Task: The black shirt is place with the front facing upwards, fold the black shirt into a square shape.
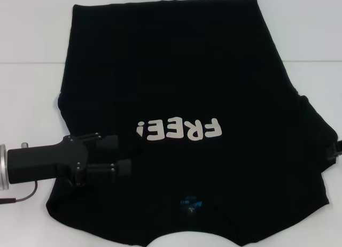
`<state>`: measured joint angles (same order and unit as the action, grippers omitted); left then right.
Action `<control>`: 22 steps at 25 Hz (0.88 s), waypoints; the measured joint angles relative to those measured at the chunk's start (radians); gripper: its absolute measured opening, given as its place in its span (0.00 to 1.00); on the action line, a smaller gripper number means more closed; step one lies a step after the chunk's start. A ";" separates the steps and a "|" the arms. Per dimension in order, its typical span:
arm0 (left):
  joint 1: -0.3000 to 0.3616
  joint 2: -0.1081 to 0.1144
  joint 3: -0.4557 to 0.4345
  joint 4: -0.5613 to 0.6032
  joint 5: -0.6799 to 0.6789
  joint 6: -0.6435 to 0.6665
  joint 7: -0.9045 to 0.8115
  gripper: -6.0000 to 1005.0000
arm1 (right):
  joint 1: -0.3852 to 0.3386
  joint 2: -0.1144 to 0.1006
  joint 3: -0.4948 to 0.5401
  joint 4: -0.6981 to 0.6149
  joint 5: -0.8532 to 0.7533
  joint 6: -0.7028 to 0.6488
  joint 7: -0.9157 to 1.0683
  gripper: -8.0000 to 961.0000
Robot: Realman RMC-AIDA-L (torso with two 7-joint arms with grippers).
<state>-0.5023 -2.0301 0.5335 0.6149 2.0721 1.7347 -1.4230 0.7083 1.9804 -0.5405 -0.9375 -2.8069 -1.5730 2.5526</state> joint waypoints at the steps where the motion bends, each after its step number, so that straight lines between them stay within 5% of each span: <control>1: 0.000 0.000 0.000 -0.001 0.000 -0.001 0.001 0.87 | 0.005 0.000 -0.005 0.018 -0.007 0.015 0.004 0.84; 22: -0.002 -0.004 0.004 -0.009 0.000 -0.005 0.004 0.87 | 0.053 -0.010 -0.013 0.195 -0.008 0.177 0.006 0.80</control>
<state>-0.5044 -2.0340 0.5374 0.6058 2.0724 1.7301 -1.4191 0.7616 1.9705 -0.5538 -0.7428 -2.8152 -1.3962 2.5586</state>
